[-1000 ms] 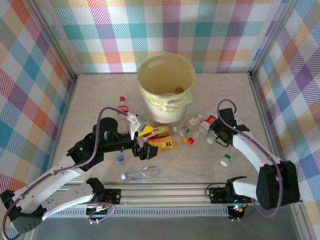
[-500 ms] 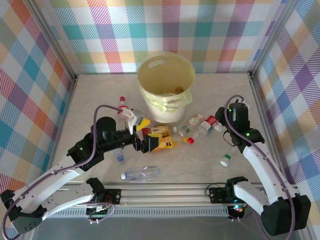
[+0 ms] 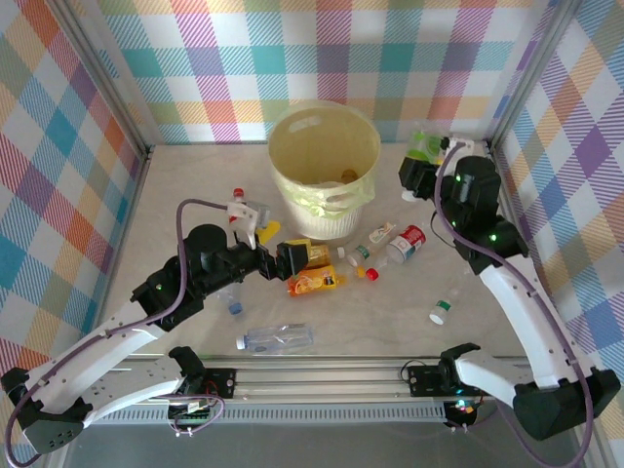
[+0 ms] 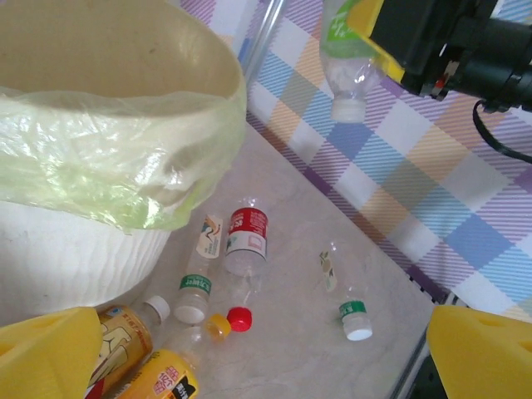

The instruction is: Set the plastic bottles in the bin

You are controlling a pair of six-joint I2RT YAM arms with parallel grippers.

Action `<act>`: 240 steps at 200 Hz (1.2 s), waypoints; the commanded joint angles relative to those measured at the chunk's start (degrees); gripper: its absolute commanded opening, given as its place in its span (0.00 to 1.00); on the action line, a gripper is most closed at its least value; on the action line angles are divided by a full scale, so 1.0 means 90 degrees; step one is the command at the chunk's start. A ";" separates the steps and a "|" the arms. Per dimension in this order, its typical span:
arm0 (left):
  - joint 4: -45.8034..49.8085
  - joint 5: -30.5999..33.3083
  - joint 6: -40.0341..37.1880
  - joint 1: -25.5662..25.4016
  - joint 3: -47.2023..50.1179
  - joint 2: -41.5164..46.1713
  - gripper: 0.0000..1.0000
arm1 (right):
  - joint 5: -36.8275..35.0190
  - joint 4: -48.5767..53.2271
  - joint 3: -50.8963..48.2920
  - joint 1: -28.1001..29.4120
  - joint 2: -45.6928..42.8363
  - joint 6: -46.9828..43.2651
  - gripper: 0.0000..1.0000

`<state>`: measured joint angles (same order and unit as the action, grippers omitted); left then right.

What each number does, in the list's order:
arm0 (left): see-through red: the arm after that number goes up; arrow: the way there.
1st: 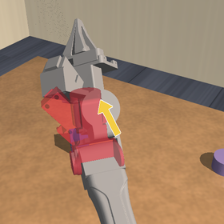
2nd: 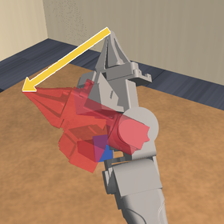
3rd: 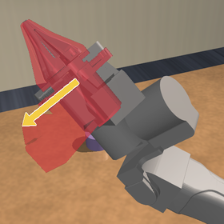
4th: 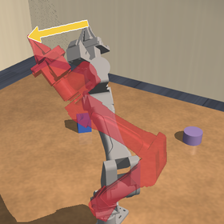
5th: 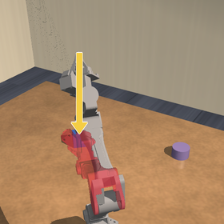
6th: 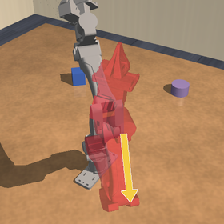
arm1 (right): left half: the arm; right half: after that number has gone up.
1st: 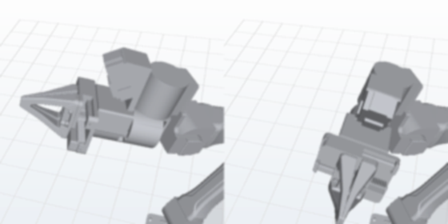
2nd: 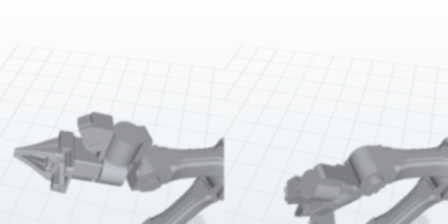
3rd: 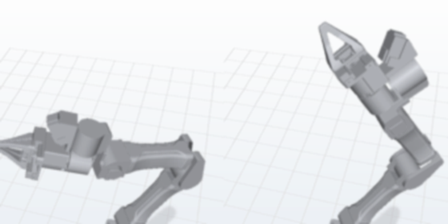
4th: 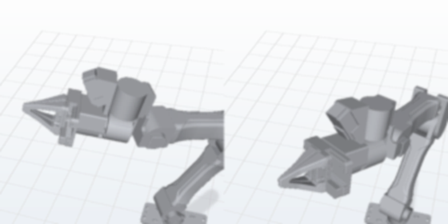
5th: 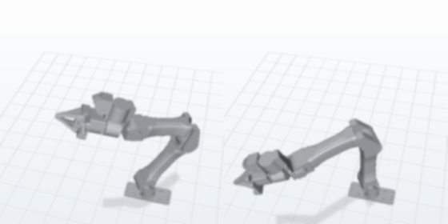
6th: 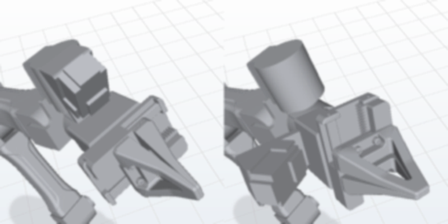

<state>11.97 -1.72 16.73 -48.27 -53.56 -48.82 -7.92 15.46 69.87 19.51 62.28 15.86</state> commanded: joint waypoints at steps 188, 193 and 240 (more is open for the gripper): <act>0.1024 0.1804 -0.0025 -0.0048 -0.0548 0.0794 1.00 | 0.1400 0.3109 0.5405 0.1163 0.5127 -0.1366 0.64; 0.1037 0.1830 -0.0019 -0.0047 -0.0536 0.0812 1.00 | 0.1393 0.3127 0.5397 0.1172 0.5150 -0.1371 0.64; 0.1160 0.2006 0.0007 -0.0047 -0.0458 0.0903 1.00 | 0.1419 0.3175 0.5347 0.1211 0.5280 -0.1333 0.69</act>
<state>21.15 14.41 16.93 -48.27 -58.26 -41.63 3.97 43.05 116.42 29.82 109.19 4.82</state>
